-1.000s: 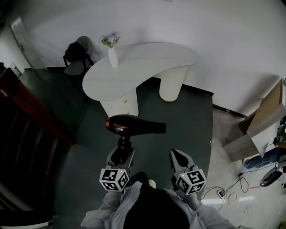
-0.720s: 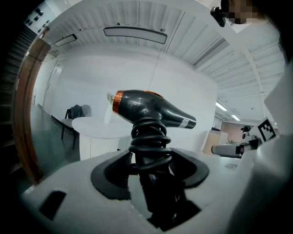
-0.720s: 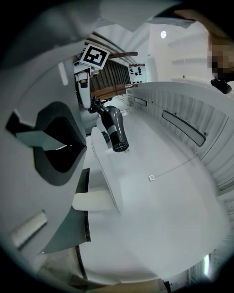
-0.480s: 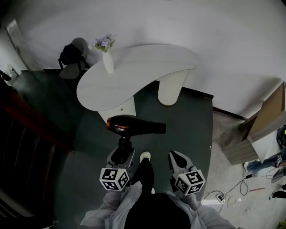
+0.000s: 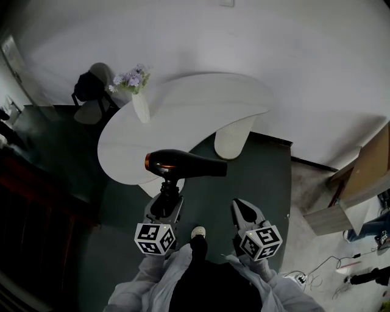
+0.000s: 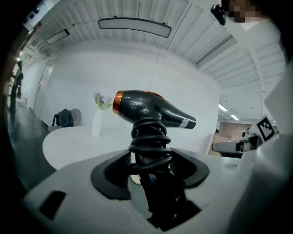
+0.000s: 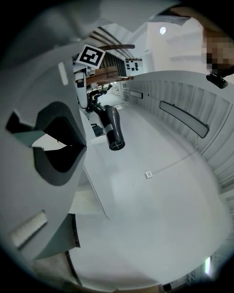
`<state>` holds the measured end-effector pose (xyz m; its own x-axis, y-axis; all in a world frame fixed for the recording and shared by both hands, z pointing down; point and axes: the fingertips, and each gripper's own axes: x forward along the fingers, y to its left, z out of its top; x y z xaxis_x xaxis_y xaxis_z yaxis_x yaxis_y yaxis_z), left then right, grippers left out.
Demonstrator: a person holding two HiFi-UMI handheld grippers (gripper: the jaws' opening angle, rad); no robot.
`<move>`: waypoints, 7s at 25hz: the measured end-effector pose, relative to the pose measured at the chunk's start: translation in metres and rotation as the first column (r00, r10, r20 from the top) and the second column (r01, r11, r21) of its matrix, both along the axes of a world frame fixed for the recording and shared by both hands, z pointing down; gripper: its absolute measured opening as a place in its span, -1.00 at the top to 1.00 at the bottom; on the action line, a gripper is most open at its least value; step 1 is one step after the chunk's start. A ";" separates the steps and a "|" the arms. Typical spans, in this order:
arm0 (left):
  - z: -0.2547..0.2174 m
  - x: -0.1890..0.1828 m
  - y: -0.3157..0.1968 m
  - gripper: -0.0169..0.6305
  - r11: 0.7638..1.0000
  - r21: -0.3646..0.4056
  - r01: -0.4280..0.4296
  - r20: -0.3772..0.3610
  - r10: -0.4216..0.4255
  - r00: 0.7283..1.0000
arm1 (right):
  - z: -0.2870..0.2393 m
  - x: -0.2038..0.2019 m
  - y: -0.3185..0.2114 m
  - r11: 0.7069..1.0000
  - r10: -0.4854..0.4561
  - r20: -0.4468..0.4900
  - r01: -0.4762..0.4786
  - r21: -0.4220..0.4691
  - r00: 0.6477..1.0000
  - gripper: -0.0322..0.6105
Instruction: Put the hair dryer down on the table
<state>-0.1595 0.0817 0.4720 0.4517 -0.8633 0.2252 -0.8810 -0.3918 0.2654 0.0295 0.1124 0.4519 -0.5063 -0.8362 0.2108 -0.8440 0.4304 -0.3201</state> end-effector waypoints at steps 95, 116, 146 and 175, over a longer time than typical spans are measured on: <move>0.172 0.115 -0.728 0.13 0.885 -0.372 0.281 0.115 -0.256 0.960 | 0.136 0.085 -0.746 0.921 -0.300 0.003 0.291 -0.260 0.954 0.87; 0.143 0.117 -0.711 -0.15 0.894 -0.299 0.332 0.248 -0.263 0.932 | 0.111 0.106 -0.717 0.941 -0.257 0.011 0.253 -0.226 0.966 0.87; 0.045 0.102 -0.518 0.89 0.988 -0.135 0.071 0.021 -0.069 0.997 | 0.029 0.099 -0.551 0.992 -0.122 -0.056 0.121 -0.023 0.991 0.87; 0.049 0.083 -0.490 0.95 0.990 -0.112 0.089 0.038 -0.085 0.996 | 0.044 0.076 -0.523 0.988 -0.150 -0.096 0.147 -0.040 0.984 0.87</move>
